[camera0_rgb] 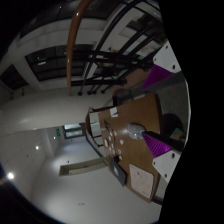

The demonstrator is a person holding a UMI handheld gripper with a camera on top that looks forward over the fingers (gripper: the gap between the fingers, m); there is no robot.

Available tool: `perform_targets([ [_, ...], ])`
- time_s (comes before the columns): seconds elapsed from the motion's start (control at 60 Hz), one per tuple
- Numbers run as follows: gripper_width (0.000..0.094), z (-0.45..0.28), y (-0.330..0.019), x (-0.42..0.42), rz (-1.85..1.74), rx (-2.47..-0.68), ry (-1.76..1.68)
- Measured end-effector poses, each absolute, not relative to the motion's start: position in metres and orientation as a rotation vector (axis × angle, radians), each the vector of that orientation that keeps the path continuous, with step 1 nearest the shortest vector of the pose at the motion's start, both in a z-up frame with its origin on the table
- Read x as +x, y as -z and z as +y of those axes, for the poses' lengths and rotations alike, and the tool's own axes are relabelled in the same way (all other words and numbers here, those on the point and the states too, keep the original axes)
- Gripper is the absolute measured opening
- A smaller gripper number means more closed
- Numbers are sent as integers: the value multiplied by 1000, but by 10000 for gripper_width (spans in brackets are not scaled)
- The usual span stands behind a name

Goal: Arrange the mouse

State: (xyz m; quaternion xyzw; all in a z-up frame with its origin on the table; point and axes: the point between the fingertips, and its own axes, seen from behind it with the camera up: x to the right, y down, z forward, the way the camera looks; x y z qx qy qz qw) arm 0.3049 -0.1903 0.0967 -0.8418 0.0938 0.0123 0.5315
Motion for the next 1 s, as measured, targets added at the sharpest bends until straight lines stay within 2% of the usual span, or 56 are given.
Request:
perform_targets([
  [0.217, 826, -162, -69, 273, 128, -2030, -141],
  [0.5, 833, -77, 10, 218, 28, -2123, -108],
  [0.717, 808, -5, 17, 219, 49, -2069, 36],
  [0.767, 764, 5, 16, 223, 73, -2066, 55],
  [0.833, 580, 15, 16, 226, 108, -2058, 67],
  [0.883, 496, 16, 17, 226, 115, -2062, 63],
  [1.0, 394, 14, 16, 225, 119, -2070, 59],
])
